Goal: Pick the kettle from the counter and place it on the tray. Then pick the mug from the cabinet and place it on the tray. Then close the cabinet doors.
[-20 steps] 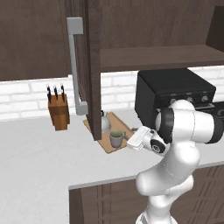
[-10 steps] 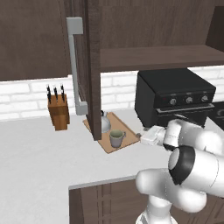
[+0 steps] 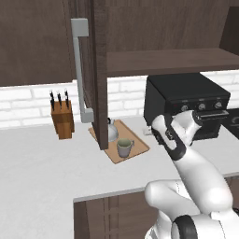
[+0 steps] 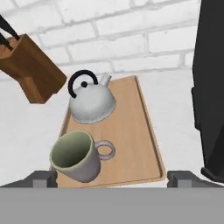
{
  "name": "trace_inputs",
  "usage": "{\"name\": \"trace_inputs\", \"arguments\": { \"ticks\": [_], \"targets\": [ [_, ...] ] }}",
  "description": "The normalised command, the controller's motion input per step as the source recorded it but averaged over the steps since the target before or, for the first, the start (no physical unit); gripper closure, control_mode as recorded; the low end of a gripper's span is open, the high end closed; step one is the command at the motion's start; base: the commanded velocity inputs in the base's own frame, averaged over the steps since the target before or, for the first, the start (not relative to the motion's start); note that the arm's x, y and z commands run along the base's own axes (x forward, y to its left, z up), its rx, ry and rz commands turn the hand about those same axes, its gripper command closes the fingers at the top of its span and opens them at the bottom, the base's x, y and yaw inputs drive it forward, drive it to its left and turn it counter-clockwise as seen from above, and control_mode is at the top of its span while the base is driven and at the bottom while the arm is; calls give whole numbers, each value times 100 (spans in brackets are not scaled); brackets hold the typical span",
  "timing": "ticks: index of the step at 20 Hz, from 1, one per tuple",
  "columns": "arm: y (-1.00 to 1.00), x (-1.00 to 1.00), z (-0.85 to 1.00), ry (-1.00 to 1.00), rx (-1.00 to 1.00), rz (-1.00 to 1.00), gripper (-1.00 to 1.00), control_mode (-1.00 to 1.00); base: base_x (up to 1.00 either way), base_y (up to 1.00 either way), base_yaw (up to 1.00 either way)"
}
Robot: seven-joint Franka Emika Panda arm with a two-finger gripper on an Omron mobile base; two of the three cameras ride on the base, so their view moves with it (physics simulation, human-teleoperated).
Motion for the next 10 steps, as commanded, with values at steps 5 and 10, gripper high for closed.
{"name": "trace_inputs", "arguments": {
  "ticks": [5, 10],
  "targets": [
    [0, 0, 4, 17, -9, -7, -100, -100, 0, 0, 0],
    [0, 0, 0, 0, 0, 0, -100, -100, 0, 0, 0]
  ]
}}
